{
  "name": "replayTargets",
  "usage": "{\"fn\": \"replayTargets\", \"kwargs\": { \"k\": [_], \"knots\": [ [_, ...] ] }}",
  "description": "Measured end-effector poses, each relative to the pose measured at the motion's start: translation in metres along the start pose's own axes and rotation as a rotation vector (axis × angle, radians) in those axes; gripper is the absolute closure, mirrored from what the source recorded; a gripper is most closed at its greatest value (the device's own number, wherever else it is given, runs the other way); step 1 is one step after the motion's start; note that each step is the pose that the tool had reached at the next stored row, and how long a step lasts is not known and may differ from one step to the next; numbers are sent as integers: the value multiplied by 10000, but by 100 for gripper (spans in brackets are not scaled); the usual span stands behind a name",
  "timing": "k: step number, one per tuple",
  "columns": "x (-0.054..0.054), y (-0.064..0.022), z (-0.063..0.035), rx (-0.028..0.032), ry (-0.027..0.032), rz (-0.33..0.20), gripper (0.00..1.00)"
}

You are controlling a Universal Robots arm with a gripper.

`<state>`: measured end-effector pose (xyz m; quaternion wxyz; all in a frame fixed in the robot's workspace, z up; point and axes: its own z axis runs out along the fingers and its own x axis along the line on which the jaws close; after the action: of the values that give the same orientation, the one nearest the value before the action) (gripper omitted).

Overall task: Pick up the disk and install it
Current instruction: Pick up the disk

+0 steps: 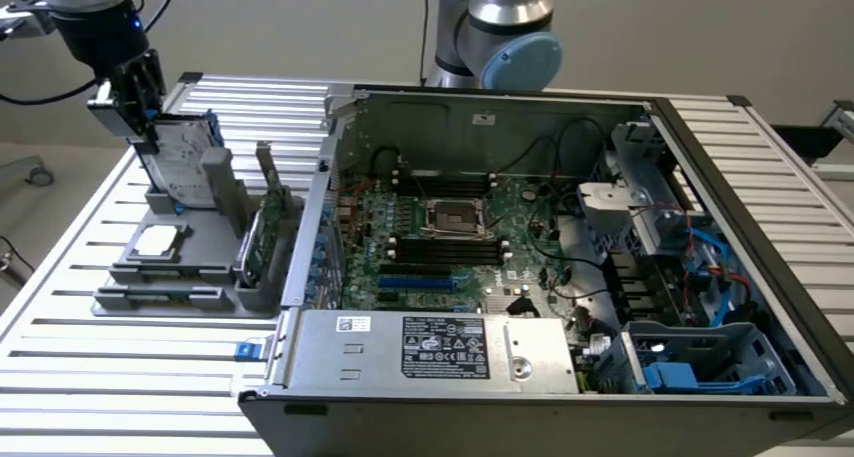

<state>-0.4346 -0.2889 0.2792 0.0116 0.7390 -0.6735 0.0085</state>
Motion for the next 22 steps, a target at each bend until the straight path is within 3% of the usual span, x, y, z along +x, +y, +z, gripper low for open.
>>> {"fn": "replayTargets", "kwargs": {
  "k": [2,6,22],
  "knots": [
    [0,0,4,1,-8,0,52],
    [0,1,8,1,-14,0,66],
    [8,3,32,14,-36,1,66]
  ]
}}
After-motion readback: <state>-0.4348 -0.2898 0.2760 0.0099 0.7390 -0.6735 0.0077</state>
